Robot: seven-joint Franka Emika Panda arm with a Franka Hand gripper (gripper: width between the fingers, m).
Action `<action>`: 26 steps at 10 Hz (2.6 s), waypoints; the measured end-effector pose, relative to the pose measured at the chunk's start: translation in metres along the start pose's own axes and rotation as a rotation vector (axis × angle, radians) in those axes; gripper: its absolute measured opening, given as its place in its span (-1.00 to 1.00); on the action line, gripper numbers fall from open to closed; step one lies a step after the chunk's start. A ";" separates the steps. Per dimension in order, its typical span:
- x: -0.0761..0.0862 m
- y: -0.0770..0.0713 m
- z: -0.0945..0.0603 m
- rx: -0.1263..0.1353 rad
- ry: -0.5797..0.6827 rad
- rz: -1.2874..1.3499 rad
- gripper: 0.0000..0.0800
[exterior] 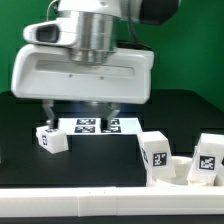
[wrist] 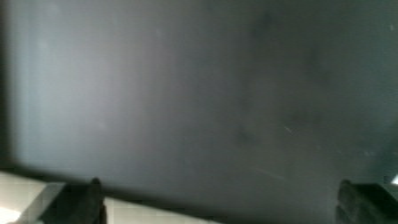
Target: Assemble stool
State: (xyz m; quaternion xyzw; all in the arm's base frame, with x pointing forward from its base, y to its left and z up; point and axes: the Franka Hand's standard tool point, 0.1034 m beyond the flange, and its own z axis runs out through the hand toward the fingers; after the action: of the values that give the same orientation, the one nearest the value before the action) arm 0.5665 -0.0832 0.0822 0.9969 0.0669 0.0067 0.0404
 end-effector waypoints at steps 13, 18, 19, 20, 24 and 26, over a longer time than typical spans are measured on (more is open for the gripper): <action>-0.081 0.014 0.045 0.009 -0.085 -0.016 0.62; -0.088 0.013 0.050 0.032 -0.358 0.004 0.62; -0.088 0.015 0.051 0.030 -0.390 0.002 0.62; -0.095 0.013 0.052 0.037 -0.446 -0.001 0.62; -0.101 0.011 0.054 0.061 -0.686 -0.034 0.62; -0.102 0.024 0.055 0.037 -0.801 -0.120 0.62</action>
Offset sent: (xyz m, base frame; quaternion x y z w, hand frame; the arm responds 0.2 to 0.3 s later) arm 0.0000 0.0000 0.0000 0.0000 0.0000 0.0000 1.0000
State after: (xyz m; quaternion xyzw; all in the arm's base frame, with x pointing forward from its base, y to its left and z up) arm 0.4694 -0.1253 0.0284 0.9156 0.1041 -0.3856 0.0459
